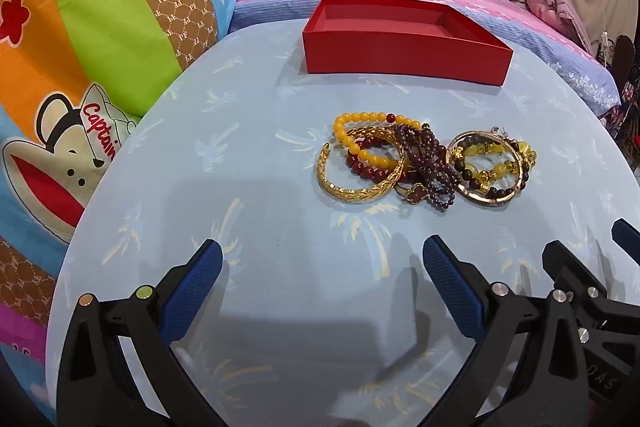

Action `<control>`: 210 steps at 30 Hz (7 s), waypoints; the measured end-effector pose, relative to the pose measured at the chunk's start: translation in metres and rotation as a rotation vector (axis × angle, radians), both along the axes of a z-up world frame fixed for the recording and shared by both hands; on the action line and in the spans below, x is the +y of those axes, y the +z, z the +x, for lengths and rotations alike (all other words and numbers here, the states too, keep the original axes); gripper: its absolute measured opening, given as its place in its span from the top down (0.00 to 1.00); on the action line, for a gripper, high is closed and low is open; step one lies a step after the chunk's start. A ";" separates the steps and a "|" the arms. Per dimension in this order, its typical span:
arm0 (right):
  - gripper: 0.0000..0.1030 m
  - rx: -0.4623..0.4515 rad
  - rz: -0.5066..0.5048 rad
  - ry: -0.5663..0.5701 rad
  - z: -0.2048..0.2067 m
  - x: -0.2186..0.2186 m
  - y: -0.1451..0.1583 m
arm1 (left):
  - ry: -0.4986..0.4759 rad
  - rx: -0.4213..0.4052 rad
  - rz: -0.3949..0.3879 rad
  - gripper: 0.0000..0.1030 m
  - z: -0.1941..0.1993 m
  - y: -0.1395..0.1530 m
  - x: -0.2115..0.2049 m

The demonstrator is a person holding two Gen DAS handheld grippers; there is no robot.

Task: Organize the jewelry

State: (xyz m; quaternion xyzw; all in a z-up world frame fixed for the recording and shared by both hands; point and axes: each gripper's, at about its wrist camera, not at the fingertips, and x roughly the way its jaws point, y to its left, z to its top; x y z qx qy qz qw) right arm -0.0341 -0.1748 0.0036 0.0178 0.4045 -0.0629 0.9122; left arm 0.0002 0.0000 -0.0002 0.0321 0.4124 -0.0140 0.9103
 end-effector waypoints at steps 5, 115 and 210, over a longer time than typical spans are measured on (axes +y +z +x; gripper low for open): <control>0.06 0.000 0.001 -0.001 0.000 0.000 0.000 | -0.001 -0.001 0.001 0.07 -0.001 0.001 -0.001; 0.06 -0.001 0.018 -0.002 -0.001 -0.005 0.001 | 0.022 0.017 -0.095 0.07 -0.005 -0.001 0.016; 0.96 -0.036 0.278 0.233 -0.016 0.016 0.031 | -0.071 0.038 -0.144 0.07 0.010 -0.001 0.023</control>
